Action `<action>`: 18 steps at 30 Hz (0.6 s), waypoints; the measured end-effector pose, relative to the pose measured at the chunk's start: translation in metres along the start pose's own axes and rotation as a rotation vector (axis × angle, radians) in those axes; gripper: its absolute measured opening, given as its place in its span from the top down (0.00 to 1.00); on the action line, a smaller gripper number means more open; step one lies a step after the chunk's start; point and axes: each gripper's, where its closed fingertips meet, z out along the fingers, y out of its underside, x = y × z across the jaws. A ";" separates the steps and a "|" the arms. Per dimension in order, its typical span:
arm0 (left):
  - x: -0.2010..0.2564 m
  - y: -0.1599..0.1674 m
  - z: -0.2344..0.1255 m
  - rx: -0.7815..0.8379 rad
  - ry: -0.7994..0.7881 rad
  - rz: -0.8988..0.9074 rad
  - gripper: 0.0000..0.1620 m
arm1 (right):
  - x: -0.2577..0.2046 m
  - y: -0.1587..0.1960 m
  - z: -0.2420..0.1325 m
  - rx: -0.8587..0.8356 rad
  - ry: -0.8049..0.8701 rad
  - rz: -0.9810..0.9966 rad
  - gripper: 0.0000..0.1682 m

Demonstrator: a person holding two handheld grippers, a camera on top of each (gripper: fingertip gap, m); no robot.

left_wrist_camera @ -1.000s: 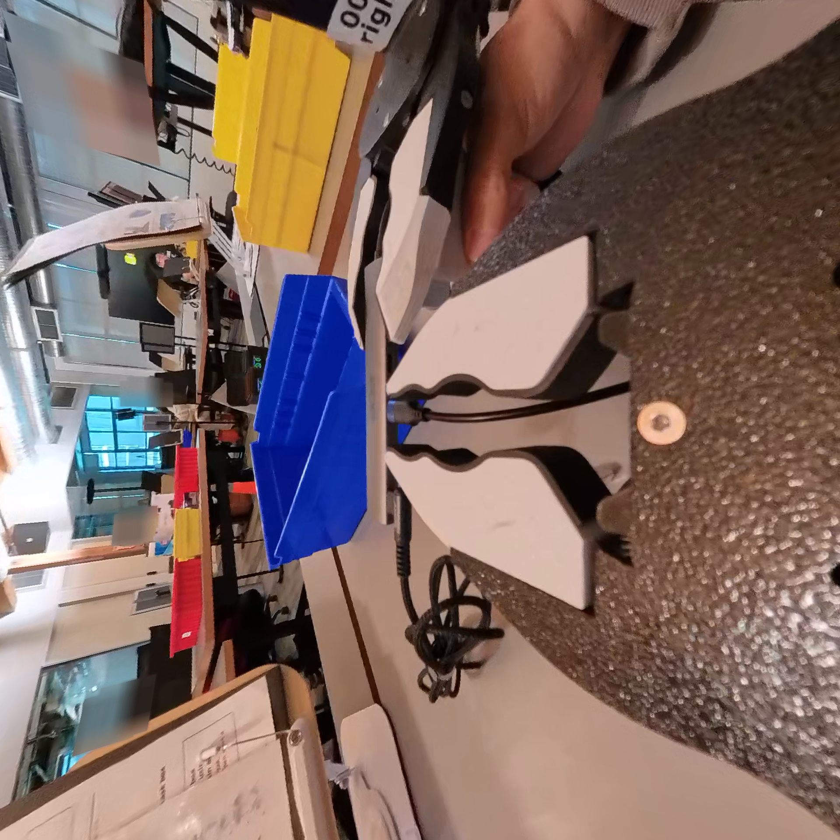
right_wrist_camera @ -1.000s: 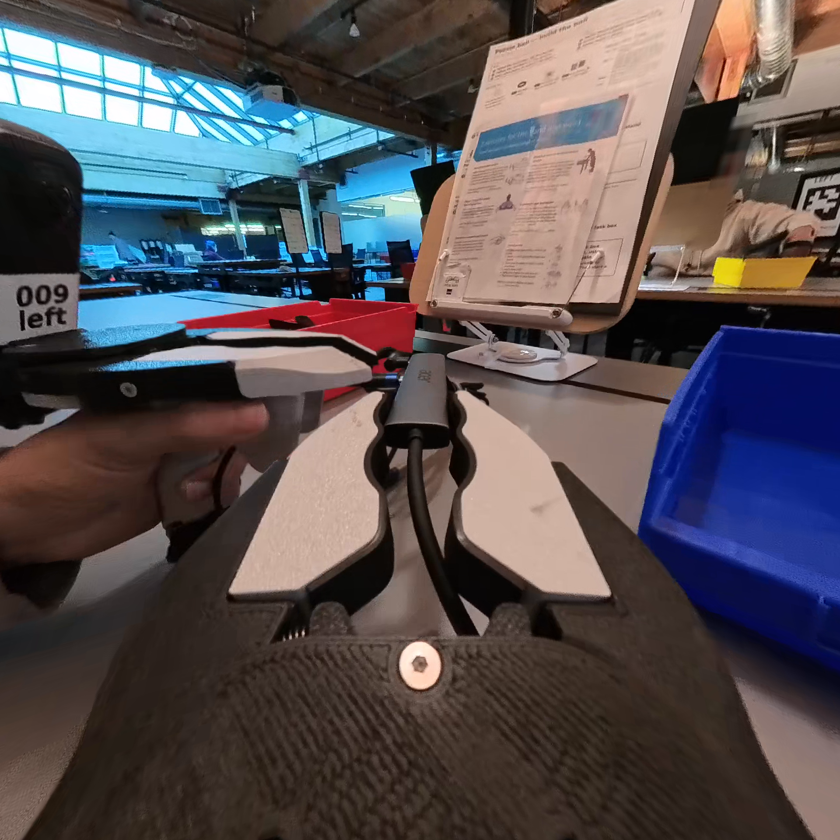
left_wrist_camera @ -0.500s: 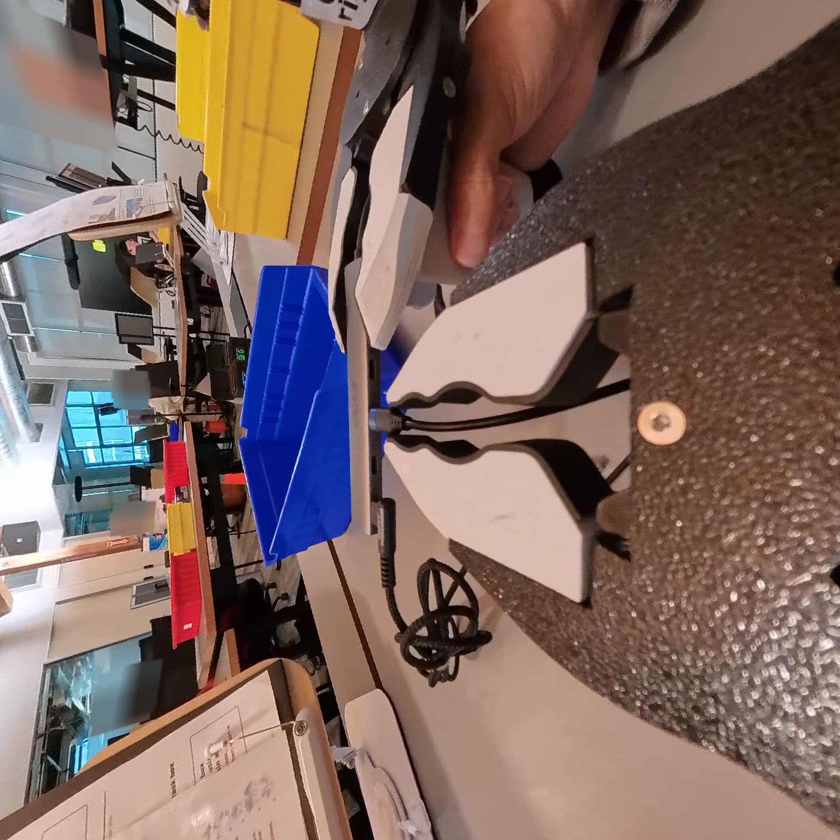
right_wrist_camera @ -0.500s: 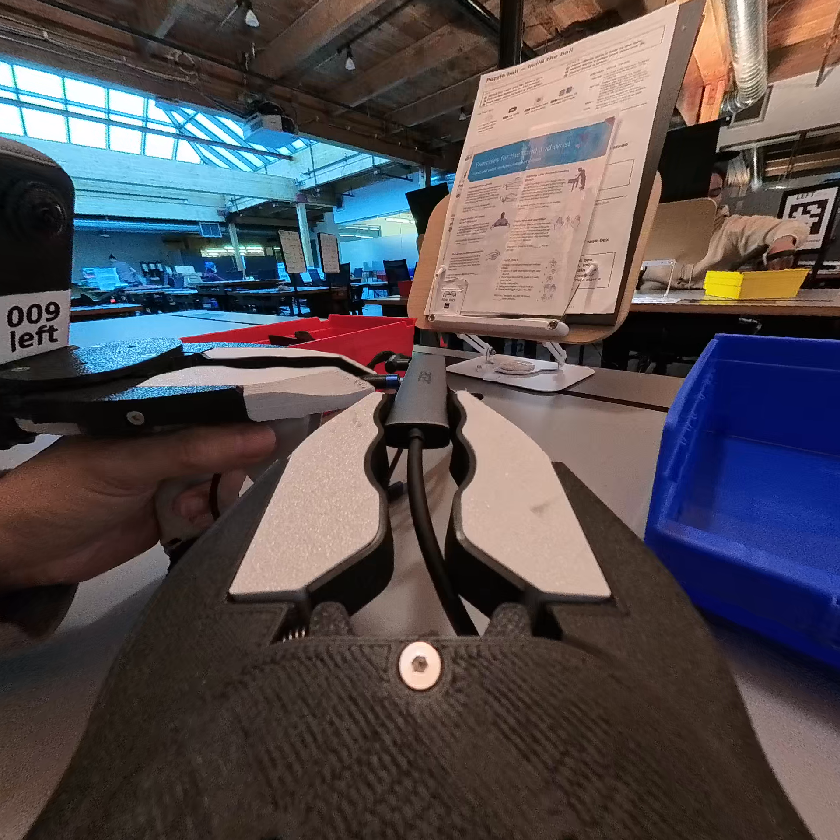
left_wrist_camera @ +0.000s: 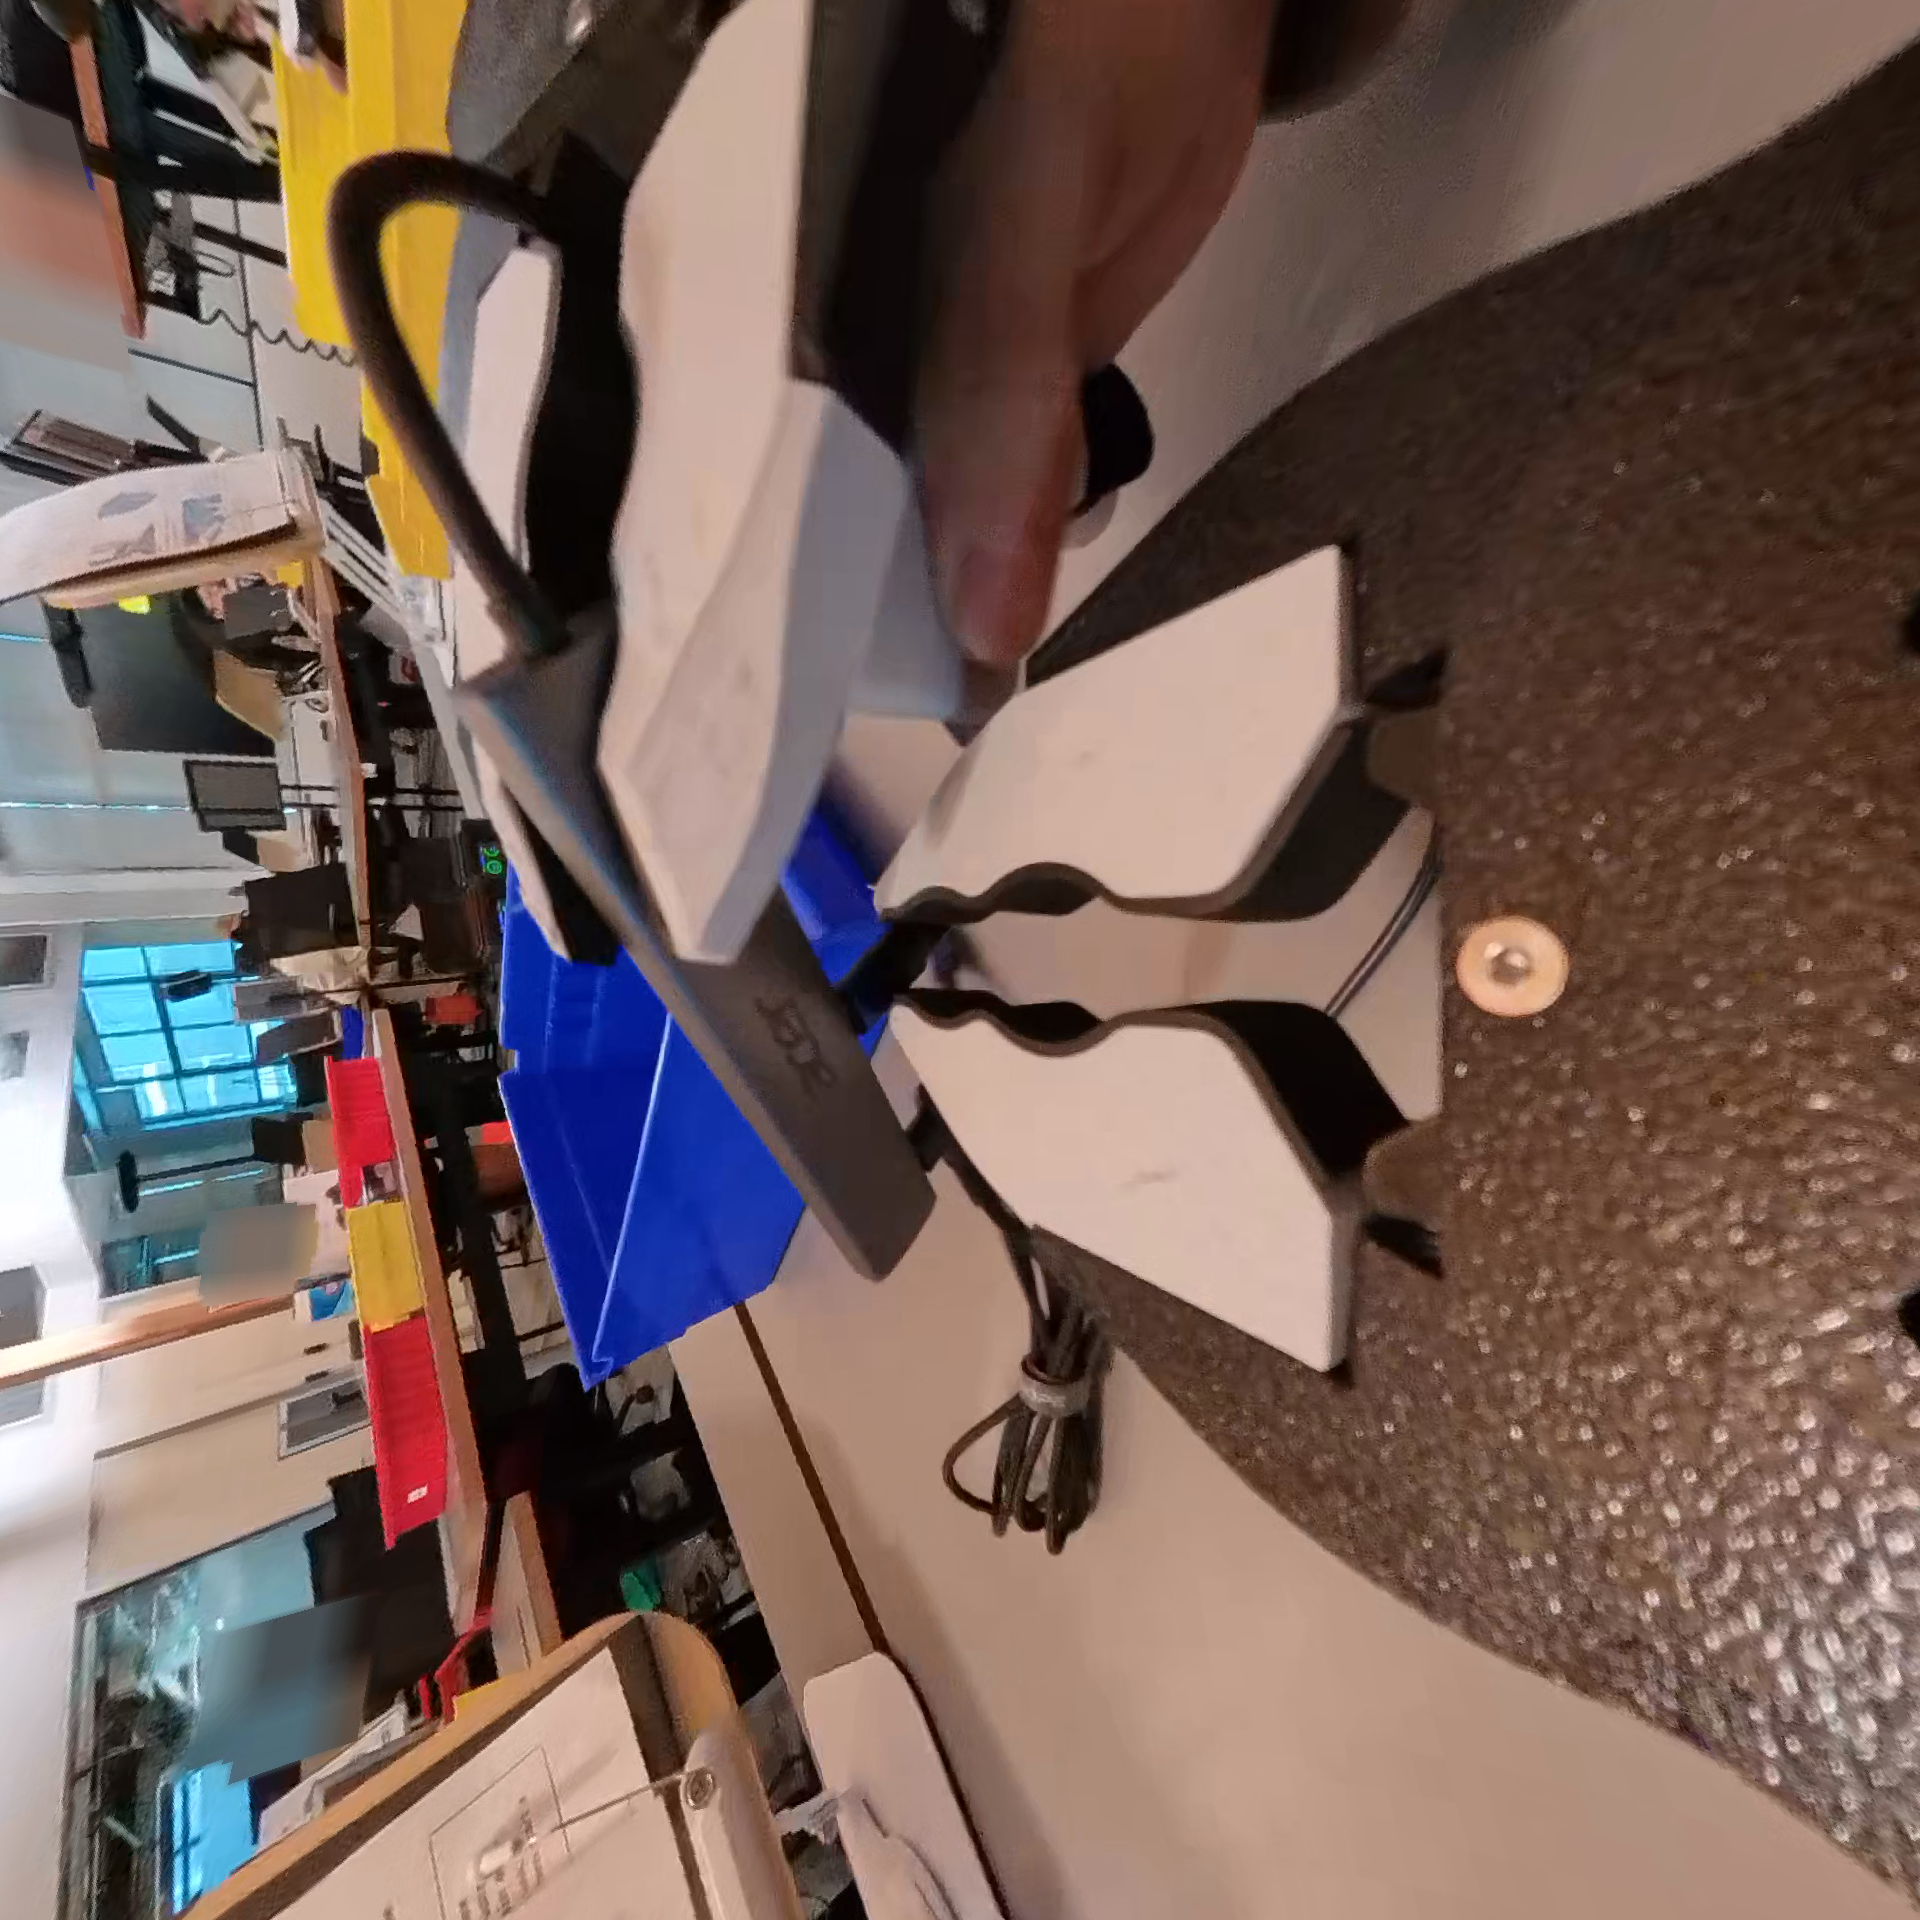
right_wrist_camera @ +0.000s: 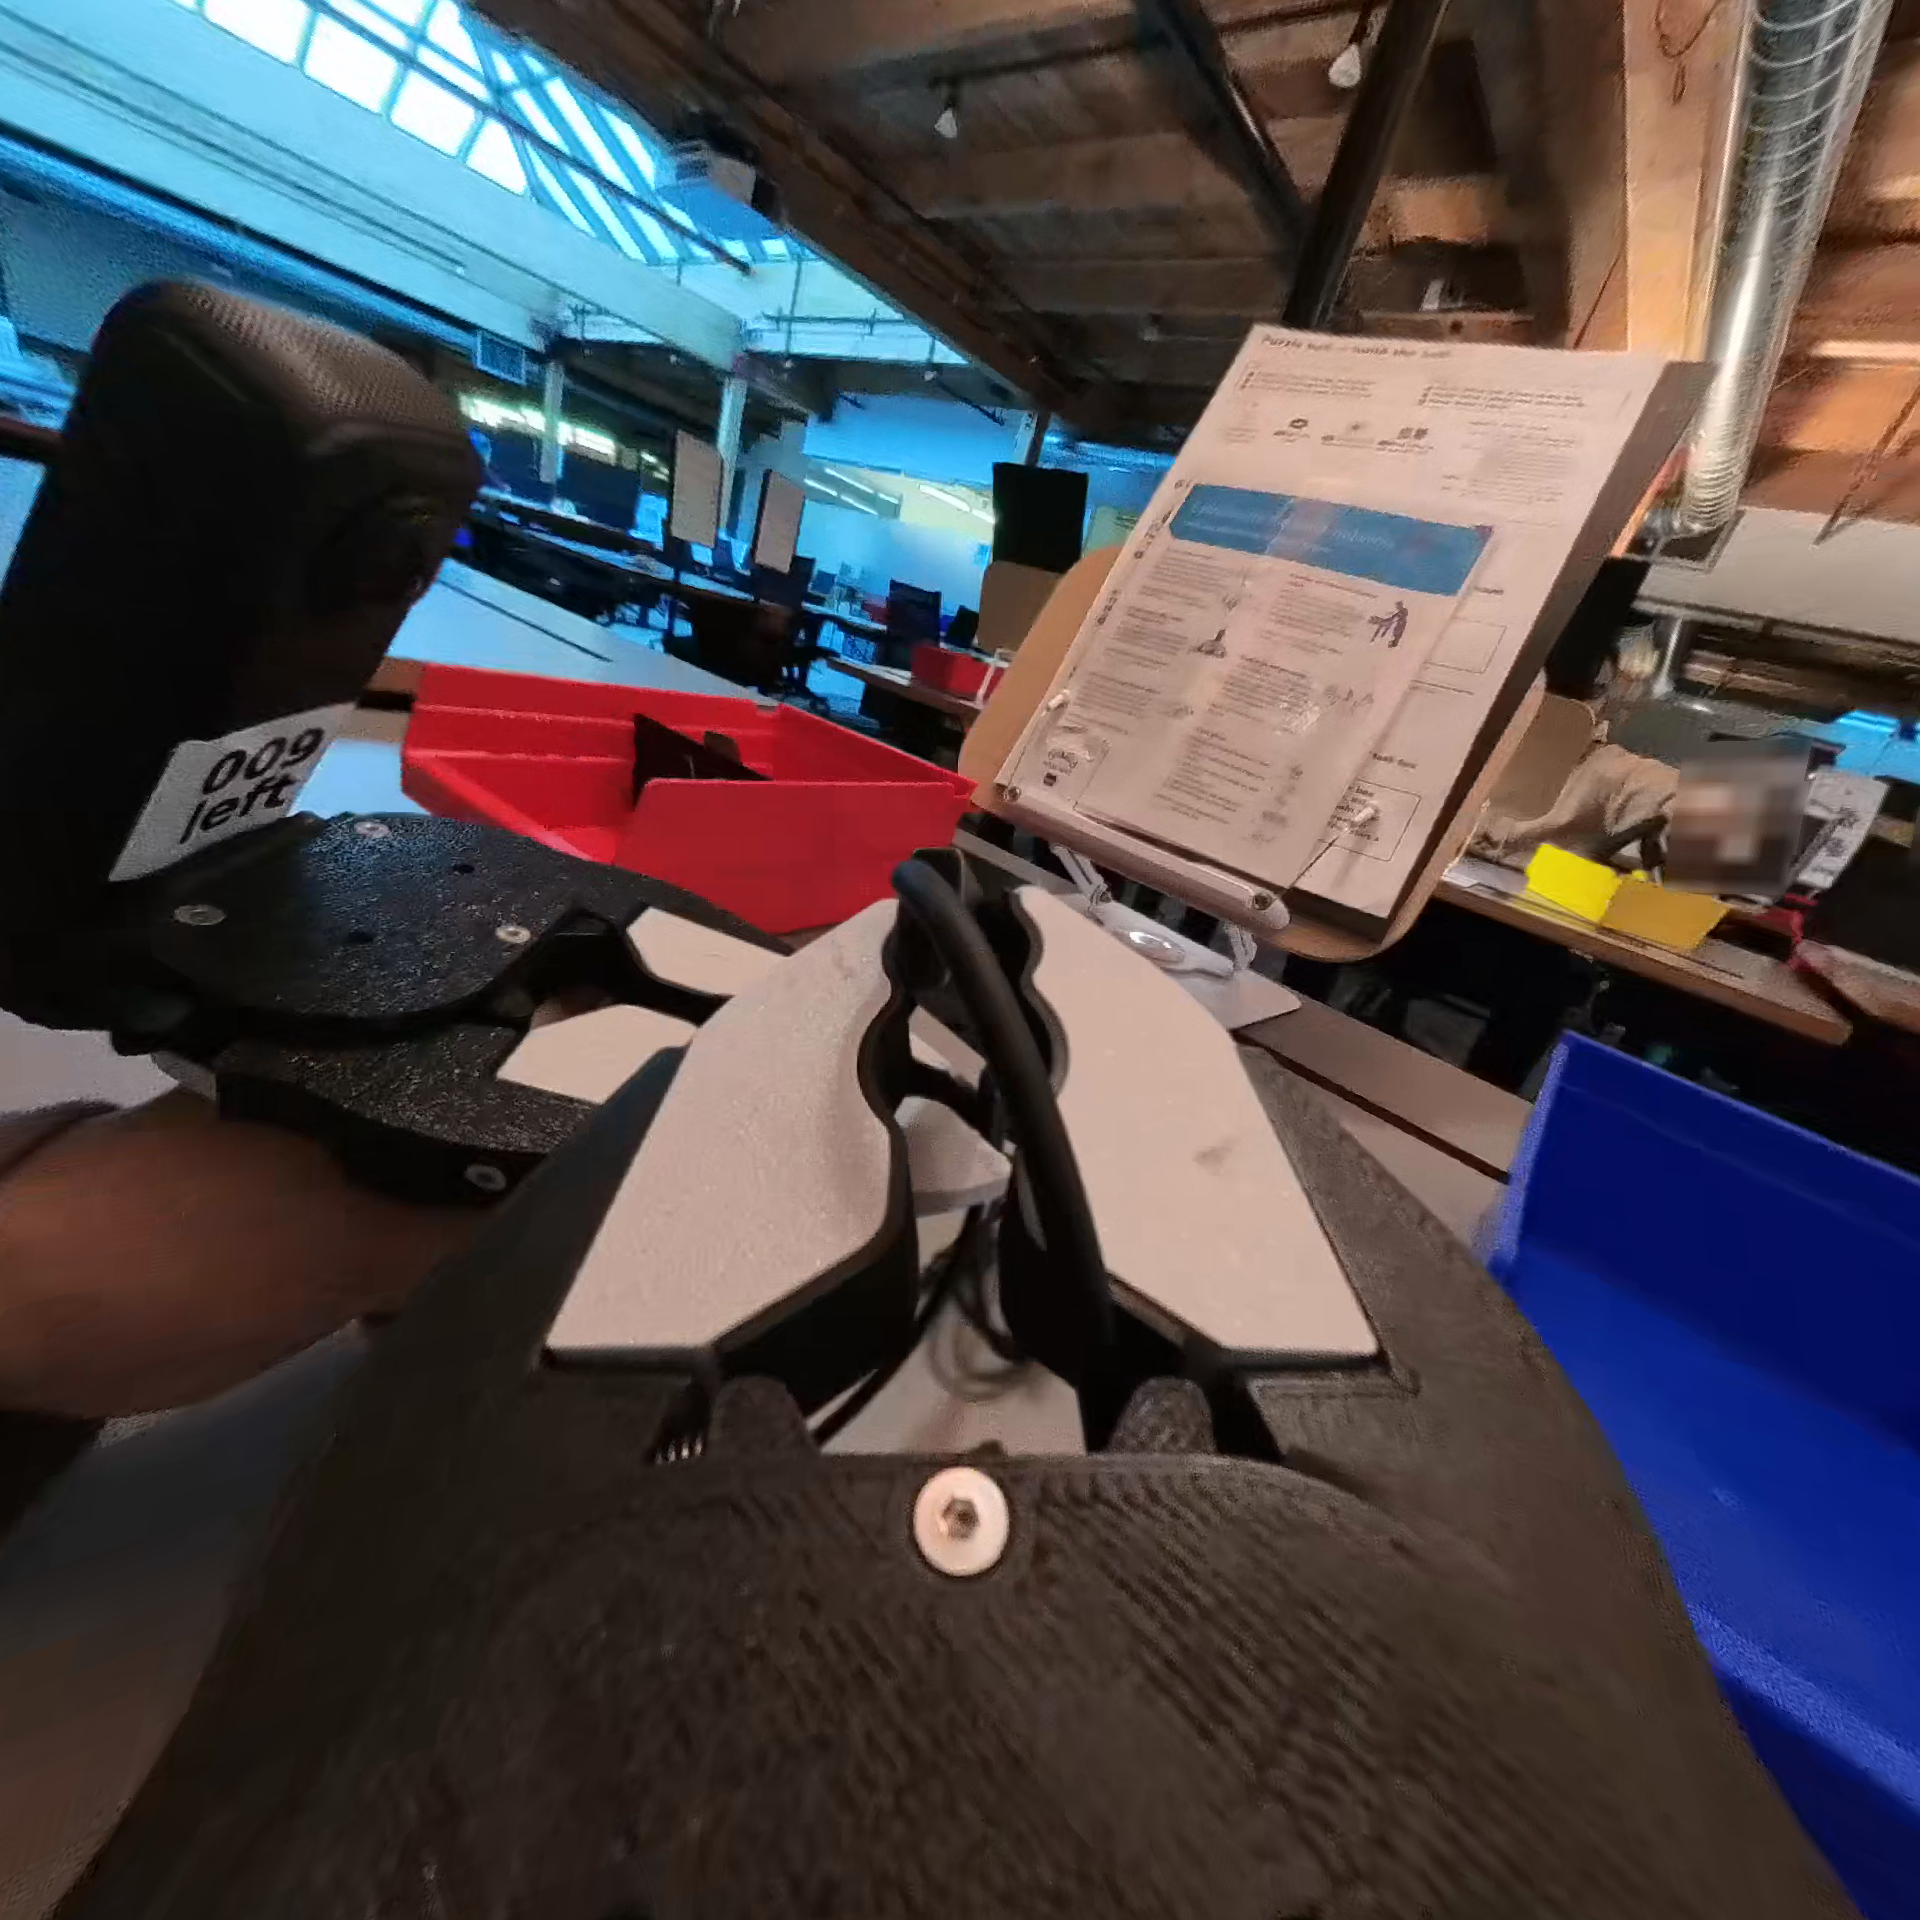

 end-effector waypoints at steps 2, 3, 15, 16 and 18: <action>0.001 -0.004 -0.002 0.005 0.015 0.023 0.93 | 0.016 -0.002 -0.007 0.040 0.000 0.121 0.91; 0.001 -0.008 -0.003 0.024 0.017 0.051 0.92 | 0.023 -0.004 -0.012 0.095 -0.016 0.224 0.91; -0.022 -0.019 -0.018 -0.058 -0.198 0.410 0.95 | 0.034 0.014 -0.020 0.018 -0.038 0.160 0.75; -0.025 -0.020 -0.020 -0.077 -0.211 0.465 0.96 | 0.037 0.012 -0.021 0.002 -0.019 0.102 0.71; -0.031 -0.022 -0.024 -0.107 -0.224 0.557 0.96 | 0.035 0.007 -0.023 -0.041 -0.043 0.039 0.67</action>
